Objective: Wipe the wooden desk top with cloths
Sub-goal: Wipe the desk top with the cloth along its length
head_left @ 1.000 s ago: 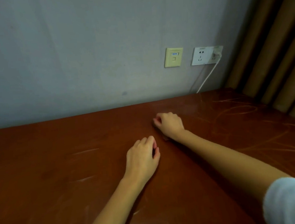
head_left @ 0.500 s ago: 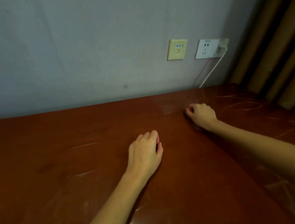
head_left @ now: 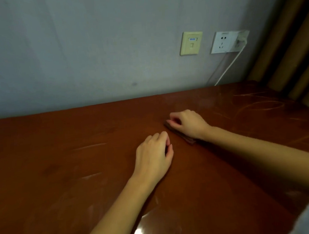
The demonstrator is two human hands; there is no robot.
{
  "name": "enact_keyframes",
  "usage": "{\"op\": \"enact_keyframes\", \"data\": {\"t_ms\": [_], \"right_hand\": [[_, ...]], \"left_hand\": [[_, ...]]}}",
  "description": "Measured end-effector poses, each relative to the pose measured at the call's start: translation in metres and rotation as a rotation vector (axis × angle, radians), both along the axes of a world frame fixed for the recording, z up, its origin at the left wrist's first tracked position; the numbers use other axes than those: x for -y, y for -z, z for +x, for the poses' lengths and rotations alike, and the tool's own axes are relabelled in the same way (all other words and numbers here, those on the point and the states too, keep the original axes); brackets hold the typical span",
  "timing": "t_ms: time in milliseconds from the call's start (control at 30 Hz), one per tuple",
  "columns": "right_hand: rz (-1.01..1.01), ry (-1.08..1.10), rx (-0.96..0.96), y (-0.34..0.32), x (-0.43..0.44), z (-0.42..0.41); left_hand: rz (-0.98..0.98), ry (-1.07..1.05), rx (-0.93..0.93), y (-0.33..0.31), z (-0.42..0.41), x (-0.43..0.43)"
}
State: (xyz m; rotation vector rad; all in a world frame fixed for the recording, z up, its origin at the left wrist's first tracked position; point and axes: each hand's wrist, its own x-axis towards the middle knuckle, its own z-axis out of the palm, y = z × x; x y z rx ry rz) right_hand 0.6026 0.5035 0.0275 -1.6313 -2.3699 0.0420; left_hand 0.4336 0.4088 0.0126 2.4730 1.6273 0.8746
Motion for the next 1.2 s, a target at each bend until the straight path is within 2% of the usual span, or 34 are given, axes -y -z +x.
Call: {"op": "enact_keyframes", "data": {"t_ms": [100, 233, 333, 400, 467, 600, 767, 833, 967, 1100, 1200], "right_hand": [[-0.016, 0.049, 0.023, -0.003, -0.002, 0.033], [0.042, 0.328, 0.004, -0.002, -0.049, 0.056], [0.065, 0.552, -0.086, -0.001, -0.087, 0.042], [0.064, 0.62, -0.119, 0.0, -0.103, 0.019], [0.064, 0.574, -0.125, 0.0, -0.11, -0.008], [0.059, 0.319, -0.077, 0.0, -0.095, -0.047], [0.02, -0.043, -0.02, 0.003, -0.048, -0.018], [0.007, -0.01, 0.016, 0.001, -0.048, 0.008], [0.051, 0.211, -0.021, 0.001, -0.085, 0.035], [0.06, 0.419, -0.063, 0.0, -0.139, 0.01], [0.053, 0.434, -0.061, -0.001, -0.165, -0.024]], "left_hand": [[-0.01, 0.004, 0.0, 0.001, -0.001, -0.001], [-0.017, 0.012, 0.012, 0.0, 0.001, -0.003], [-0.024, 0.013, 0.02, 0.0, 0.002, -0.006], [-0.016, 0.013, 0.019, 0.0, 0.003, -0.006], [-0.02, -0.001, 0.014, -0.001, 0.003, -0.006], [-0.023, -0.115, 0.048, -0.004, -0.005, -0.009], [-0.016, -0.177, 0.048, -0.003, -0.008, -0.007], [-0.017, -0.177, 0.025, -0.002, -0.006, -0.007], [-0.015, -0.175, 0.026, -0.002, -0.004, -0.008], [-0.005, -0.176, 0.02, -0.001, -0.002, -0.01], [0.013, -0.185, -0.005, 0.002, -0.002, -0.013]]}}
